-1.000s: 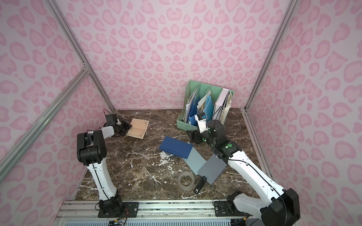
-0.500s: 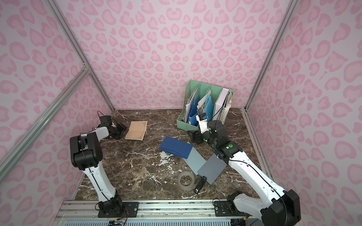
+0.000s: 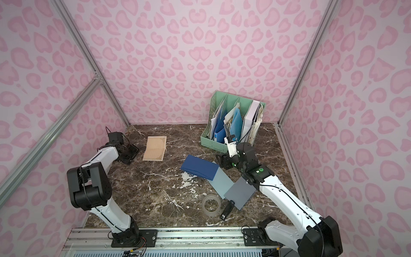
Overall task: Take the letter paper out of the envelope
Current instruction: Place the letter paper at the center of the board, then pick up the envelope from the center of the board.
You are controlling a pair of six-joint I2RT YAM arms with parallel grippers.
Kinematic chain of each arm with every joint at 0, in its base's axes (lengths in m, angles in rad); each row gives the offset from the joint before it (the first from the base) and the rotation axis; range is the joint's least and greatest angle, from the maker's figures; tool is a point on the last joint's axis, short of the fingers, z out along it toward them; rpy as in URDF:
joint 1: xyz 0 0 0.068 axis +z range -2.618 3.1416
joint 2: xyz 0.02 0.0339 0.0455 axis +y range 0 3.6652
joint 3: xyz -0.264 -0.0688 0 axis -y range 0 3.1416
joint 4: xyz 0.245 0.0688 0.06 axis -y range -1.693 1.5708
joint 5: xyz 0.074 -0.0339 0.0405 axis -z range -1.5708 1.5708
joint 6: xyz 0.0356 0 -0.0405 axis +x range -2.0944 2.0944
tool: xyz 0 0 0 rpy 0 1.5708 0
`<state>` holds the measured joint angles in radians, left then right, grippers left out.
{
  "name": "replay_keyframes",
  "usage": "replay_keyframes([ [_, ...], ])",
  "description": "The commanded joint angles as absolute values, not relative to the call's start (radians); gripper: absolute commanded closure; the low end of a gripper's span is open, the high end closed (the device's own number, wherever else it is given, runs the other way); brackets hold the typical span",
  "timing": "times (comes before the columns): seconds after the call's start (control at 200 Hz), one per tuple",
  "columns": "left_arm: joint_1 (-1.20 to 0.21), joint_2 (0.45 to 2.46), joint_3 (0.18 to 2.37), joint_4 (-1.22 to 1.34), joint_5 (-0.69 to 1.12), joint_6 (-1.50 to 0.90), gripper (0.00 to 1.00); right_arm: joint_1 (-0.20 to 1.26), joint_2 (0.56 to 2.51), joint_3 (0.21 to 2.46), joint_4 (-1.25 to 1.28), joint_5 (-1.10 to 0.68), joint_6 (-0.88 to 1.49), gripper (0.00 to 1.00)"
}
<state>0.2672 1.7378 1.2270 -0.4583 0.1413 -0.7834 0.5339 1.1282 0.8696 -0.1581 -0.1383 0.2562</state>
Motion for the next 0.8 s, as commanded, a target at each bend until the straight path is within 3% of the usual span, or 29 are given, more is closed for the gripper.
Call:
replay_keyframes([
  [0.0, 0.230, 1.656, 1.201, -0.661, 0.095, -0.939, 0.34, 0.534, 1.147, 0.870, -0.136, -0.108, 0.261, 0.28],
  [0.215, -0.055, 1.531, 1.174, -0.756, 0.209, -1.179, 0.34, 0.518, 1.187, 0.840, -0.122, -0.087, 0.336, 0.28],
  [0.42, -0.335, 1.554, 1.153, -0.703, 0.303, -1.444, 0.33, 0.478, 1.173, 0.807, -0.097, -0.115, 0.373, 0.29],
  [0.535, -0.391, 1.634, 1.174, -0.683, 0.349, -1.506, 0.25, 0.479, 1.145, 0.802, -0.101, -0.097, 0.369, 0.29],
  [0.795, -0.466, 1.838, 1.249, -0.572, 0.438, -1.570, 0.30, 0.479, 1.045, 0.740, -0.088, -0.053, 0.387, 0.29],
])
